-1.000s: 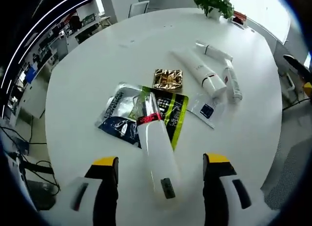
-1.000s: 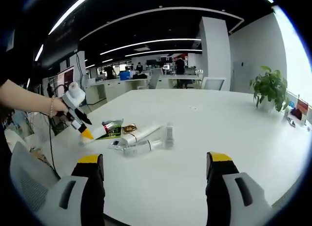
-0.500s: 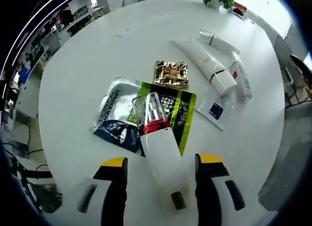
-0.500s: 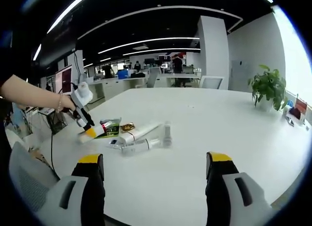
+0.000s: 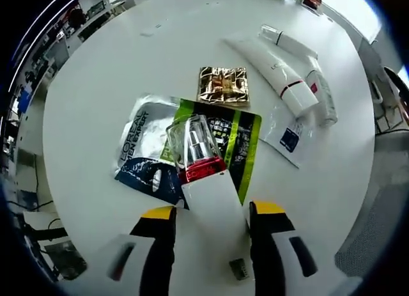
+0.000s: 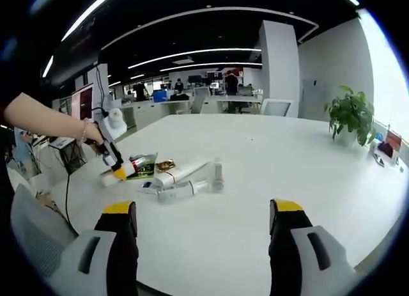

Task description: Arrange the skincare products in the storage area until every visible bottle or jar stands upright without overlapping.

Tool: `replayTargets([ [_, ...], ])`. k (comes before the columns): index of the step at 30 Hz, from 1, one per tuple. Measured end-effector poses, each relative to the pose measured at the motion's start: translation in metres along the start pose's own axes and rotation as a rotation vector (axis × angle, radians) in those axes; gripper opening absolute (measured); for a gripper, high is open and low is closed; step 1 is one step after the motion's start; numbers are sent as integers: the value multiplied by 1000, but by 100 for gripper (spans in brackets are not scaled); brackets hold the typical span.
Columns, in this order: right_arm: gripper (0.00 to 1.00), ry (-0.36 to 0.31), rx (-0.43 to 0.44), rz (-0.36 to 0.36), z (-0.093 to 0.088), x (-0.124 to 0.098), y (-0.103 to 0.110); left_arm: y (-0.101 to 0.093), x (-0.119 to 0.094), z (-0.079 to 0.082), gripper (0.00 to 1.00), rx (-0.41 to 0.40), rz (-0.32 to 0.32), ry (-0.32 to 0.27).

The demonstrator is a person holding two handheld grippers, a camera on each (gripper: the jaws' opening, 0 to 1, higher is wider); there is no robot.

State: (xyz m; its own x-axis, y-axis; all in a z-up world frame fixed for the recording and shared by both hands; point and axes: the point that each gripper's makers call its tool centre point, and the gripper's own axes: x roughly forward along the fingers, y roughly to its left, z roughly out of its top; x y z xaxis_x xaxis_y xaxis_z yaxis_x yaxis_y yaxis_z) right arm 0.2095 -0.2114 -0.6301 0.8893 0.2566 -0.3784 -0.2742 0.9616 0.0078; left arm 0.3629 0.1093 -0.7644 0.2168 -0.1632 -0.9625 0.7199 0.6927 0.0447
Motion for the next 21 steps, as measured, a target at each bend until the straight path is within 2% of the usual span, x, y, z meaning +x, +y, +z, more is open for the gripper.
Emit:
replayTargets([
  [11,85,2,-2,-4,0,0,-1,-4,4,-2,46,-4,-23,55],
  [21,85,4,-9,-1,-1,1,0,-4,4,-1,45,-4,-23,67],
])
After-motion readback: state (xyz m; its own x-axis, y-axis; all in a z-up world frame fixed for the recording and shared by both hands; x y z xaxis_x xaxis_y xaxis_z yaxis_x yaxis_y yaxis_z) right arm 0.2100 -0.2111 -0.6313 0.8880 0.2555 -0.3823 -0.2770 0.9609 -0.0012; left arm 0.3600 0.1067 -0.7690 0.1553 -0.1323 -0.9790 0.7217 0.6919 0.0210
